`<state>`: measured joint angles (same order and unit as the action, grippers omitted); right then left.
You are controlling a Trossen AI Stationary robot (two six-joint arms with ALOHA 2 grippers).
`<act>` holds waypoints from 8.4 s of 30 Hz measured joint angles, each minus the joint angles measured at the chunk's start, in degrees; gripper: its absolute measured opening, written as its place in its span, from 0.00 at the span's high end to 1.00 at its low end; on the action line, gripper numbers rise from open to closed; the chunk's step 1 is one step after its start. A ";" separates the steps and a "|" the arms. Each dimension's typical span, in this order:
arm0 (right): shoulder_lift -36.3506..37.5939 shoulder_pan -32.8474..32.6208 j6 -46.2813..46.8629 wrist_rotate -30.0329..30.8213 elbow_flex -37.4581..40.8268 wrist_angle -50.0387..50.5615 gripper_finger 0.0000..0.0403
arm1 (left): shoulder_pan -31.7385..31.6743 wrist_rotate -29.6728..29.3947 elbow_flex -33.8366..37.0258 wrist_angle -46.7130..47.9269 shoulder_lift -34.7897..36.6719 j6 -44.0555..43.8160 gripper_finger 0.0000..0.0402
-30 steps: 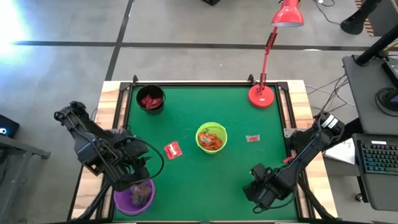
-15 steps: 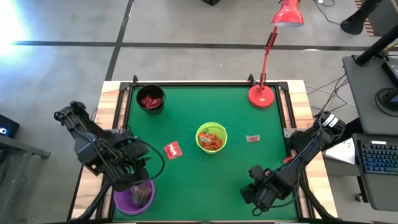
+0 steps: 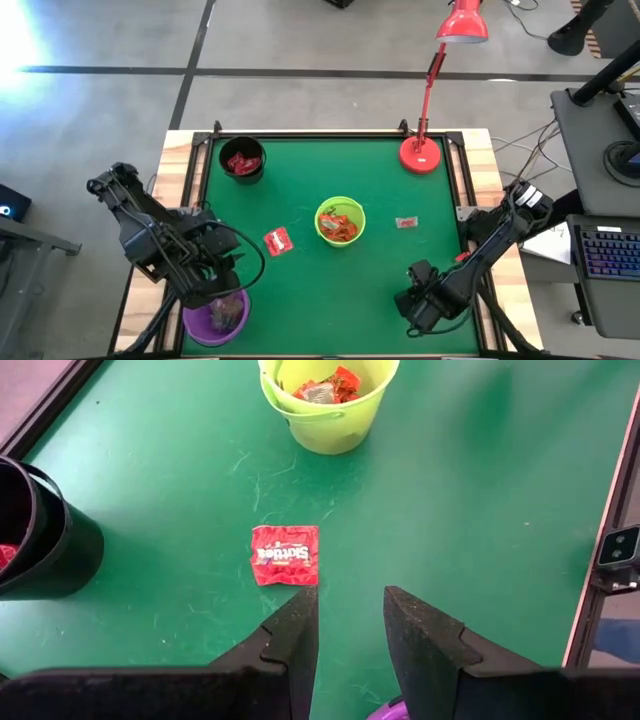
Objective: Sort candy
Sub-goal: Put the red candy into the black bucket
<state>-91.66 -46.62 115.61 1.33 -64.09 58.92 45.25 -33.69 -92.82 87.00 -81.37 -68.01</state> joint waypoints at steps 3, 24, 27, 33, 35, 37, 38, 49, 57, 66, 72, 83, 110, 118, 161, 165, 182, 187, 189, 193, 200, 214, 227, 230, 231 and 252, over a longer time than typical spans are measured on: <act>-0.18 0.01 0.84 -2.23 2.49 -2.15 0.66 | 0.02 0.00 0.00 -0.04 0.00 0.00 0.75; -0.28 0.18 2.91 -7.73 19.93 -22.43 0.66 | 0.02 0.07 0.00 -1.58 0.00 2.21 0.75; -0.31 0.27 2.97 -7.56 20.23 -22.52 0.68 | 0.02 0.07 0.00 -1.80 0.00 2.21 0.75; -0.35 0.27 2.92 -7.37 20.37 -22.25 0.82 | 0.02 0.07 0.00 -2.00 0.00 2.21 0.75; -0.35 0.27 2.90 -7.33 20.37 -22.26 0.86 | 0.02 0.07 0.00 -2.19 0.00 2.21 0.75; -0.35 0.27 2.92 -7.29 20.37 -22.22 0.90 | 0.02 0.07 0.00 -2.40 0.00 2.21 0.75; -0.35 0.27 2.93 -7.28 20.37 -22.22 0.91 | 0.02 0.07 0.00 -2.40 0.00 2.21 0.75; 1.71 0.25 2.89 -7.15 20.13 -21.46 0.97 | 0.00 0.09 0.00 -2.79 0.00 2.18 0.75; 5.44 -0.53 1.70 -5.33 15.01 -9.63 0.98 | -0.70 0.11 0.00 -2.55 0.00 0.18 0.75; 6.16 -0.54 0.27 -4.71 12.28 -8.29 0.98 | -1.91 0.11 0.00 -2.35 0.00 1.18 0.75; 6.36 -0.51 -1.16 -2.10 9.06 -7.24 0.98 | -4.18 0.14 0.00 0.21 0.00 1.45 0.75; 6.47 3.15 -8.82 7.63 -5.63 8.73 0.97 | -9.85 0.16 -0.20 3.00 1.88 8.44 0.75; 6.36 34.01 -63.87 14.83 -24.30 5.44 0.97 | -21.97 -1.77 1.66 3.04 11.96 23.66 0.75; 6.36 42.28 -73.23 13.25 -27.35 5.27 0.97 | -30.06 -2.42 1.66 2.83 12.83 27.44 0.78; 6.36 65.85 -97.77 0.36 -28.29 -7.97 0.97 | -76.59 75.26 -7.57 -49.39 -20.55 40.61 0.55; 6.36 66.94 -98.76 -0.50 -28.29 -7.83 0.97 | -76.43 75.32 -13.74 -47.68 -24.64 39.50 0.54; 6.47 67.72 -100.77 -0.39 -29.71 -4.72 0.97 | -75.89 80.03 -39.96 -27.31 -41.65 44.89 0.53; 6.45 67.79 -101.44 -0.31 -33.25 -3.14 0.97 | -75.56 83.91 -40.61 -29.30 -43.47 43.25 0.53; 6.43 68.02 -101.51 0.09 -34.66 -1.89 0.97 | -75.33 84.25 -40.11 -29.22 -43.42 43.42 0.53; 6.43 68.35 -101.95 0.12 -36.14 -1.49 0.97 | -75.28 84.35 -40.34 -29.42 -43.25 44.08 0.53; 6.38 68.29 -101.25 0.15 -36.03 1.40 0.97 | -75.41 86.25 -42.15 -30.99 -43.12 45.60 0.53; 6.38 68.24 -100.19 -0.29 -36.03 2.39 0.97 | -76.05 82.73 -42.03 -32.08 -42.99 45.42 0.55; 6.38 68.24 -100.16 -0.40 -36.03 2.50 0.97 | -76.13 83.36 -41.77 -32.08 -42.99 45.66 0.72; 6.38 68.24 -99.89 -0.47 -36.03 2.44 0.97 | -76.19 82.70 -41.75 -32.08 -43.25 45.56 0.74; 6.38 68.24 -99.89 -0.44 -36.03 2.40 0.97 | -76.21 82.76 -41.75 -32.07 -43.45 45.51 0.75; 6.38 68.29 -100.02 -2.83 -36.00 2.11 0.97 | -76.98 83.38 -41.69 -32.50 -44.19 47.70 0.99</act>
<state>-85.27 21.67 15.60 -1.50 -100.09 61.03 -31.73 49.69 -134.51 54.50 -125.56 -20.31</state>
